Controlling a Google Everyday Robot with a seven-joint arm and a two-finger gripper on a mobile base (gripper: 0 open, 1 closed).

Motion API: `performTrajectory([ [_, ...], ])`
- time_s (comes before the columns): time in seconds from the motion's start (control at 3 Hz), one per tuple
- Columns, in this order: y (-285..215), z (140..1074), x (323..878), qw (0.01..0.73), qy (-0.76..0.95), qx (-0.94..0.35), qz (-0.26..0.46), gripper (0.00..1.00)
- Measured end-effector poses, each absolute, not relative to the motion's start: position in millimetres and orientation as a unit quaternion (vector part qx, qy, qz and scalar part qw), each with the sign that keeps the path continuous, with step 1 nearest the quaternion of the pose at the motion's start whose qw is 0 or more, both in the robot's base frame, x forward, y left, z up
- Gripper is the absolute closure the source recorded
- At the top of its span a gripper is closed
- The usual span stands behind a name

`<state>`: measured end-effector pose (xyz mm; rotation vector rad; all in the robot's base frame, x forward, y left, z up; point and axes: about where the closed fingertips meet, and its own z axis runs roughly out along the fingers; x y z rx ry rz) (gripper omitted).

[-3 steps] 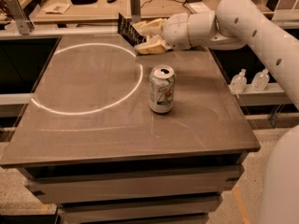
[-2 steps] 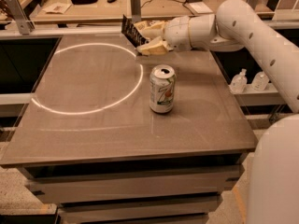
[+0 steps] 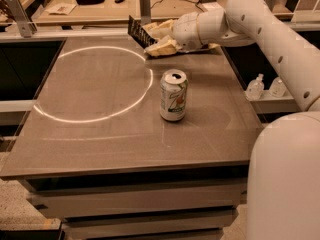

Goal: Move rxbar chocolate near brown chip bag

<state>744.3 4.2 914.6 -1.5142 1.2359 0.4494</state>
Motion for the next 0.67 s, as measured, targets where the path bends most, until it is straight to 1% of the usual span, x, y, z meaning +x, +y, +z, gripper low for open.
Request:
performTrajectory([
  [0.33, 4.5, 914.6, 744.9, 0.537, 0.520, -0.637, 0.188, 1.00],
  [0.67, 8.0, 913.3, 744.8, 0.536, 0.519, -0.638, 0.190, 0.81],
])
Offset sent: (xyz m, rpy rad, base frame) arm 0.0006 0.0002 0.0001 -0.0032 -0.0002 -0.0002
